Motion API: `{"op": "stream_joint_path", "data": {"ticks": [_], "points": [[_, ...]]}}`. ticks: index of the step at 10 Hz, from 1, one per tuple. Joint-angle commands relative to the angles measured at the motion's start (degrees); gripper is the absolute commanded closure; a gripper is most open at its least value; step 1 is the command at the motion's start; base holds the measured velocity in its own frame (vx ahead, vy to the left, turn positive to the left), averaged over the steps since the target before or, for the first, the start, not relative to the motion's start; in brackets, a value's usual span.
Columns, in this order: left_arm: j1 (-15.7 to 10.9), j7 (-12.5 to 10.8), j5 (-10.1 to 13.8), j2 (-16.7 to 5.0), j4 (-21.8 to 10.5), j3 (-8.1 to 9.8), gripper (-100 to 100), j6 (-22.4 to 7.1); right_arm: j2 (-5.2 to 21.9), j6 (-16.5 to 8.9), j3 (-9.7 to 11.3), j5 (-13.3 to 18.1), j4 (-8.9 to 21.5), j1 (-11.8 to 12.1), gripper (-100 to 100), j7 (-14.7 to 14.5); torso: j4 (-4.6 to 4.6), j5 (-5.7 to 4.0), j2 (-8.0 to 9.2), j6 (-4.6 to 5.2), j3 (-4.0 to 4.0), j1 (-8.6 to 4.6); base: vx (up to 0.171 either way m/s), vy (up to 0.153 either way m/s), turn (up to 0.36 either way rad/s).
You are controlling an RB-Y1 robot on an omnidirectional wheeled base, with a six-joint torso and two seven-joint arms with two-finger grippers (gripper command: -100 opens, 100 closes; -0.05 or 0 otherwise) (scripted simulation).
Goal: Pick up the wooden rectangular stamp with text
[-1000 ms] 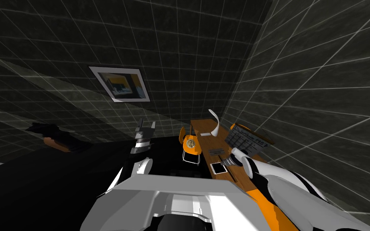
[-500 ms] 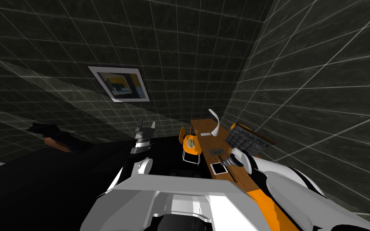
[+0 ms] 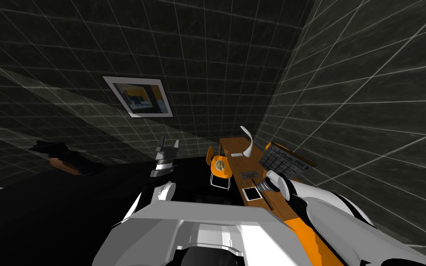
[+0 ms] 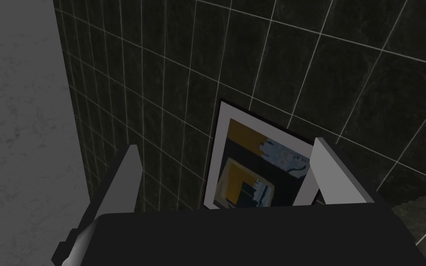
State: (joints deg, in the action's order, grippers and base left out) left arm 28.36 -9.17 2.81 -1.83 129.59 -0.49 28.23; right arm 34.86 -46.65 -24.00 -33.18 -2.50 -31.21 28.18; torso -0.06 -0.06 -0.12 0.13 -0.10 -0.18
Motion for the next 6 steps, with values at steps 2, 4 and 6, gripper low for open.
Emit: {"op": "stream_joint_path", "data": {"ticks": [2, 4, 6], "points": [[0.0, 0.0, 0.0, 0.0, 0.0, 0.0, 0, 0.0, 0.61, -1.76, 0.31, 0.21, -1.44, 0.37, 100, 0.94, 0.0, 0.0, 0.0, 0.0, 0.0, 0.0, -0.01, 0.008, 0.011], [-0.01, 0.0, 0.0, 0.0, 0.0, 0.0, 0, 0.0, 2.2, -3.56, 0.5, 0.18, -1.49, -0.59, 100, 1.23, 0.04, 0.05, 0.14, 0.02, 0.08, 0.1, -0.045, 0.033, 0.029], [0.0, 0.0, 0.0, 0.0, 0.0, 0.0, 0, 0.0, 2.19, -2.61, 0.32, 0.05, -0.21, -0.92, 0, 0.49, 0.02, 0.03, 0.11, 0.03, 0.06, 0.1, -0.009, 0.008, 0.001]]}}
